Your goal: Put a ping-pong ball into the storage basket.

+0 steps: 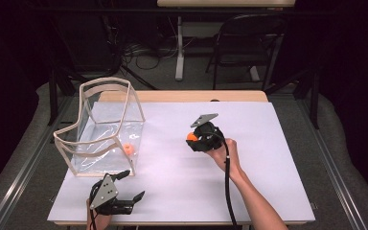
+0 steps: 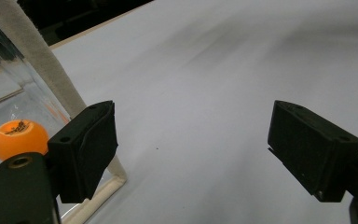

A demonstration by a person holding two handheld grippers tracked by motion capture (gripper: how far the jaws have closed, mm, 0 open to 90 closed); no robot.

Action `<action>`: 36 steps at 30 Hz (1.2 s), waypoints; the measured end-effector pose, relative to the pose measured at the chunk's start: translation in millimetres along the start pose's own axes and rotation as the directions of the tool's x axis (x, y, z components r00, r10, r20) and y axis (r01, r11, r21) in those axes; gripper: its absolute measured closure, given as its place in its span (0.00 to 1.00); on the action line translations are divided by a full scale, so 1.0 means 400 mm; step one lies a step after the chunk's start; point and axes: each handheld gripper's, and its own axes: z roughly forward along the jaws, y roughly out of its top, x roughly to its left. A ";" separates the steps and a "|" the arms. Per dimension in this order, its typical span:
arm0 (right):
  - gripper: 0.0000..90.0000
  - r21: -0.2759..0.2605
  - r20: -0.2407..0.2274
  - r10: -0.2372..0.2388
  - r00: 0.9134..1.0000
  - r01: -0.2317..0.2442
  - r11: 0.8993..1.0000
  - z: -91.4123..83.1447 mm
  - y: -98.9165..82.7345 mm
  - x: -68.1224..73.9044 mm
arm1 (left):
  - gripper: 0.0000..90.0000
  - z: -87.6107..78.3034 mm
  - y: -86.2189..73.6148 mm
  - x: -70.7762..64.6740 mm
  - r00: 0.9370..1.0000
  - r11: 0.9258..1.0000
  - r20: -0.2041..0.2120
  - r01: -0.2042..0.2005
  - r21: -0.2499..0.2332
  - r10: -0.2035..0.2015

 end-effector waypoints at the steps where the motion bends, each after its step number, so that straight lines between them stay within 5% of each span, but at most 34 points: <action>1: 0.57 -0.003 -0.003 -0.003 1.000 0.003 1.000 0.002 0.002 0.001 | 0.17 0.000 0.000 0.000 1.000 1.000 0.000 -0.001 -0.001 0.001; 36: 0.57 -0.036 -0.080 -0.026 0.996 0.023 0.999 0.028 0.092 0.047 | 0.18 0.007 0.001 0.001 1.000 1.000 0.005 -0.003 0.008 0.003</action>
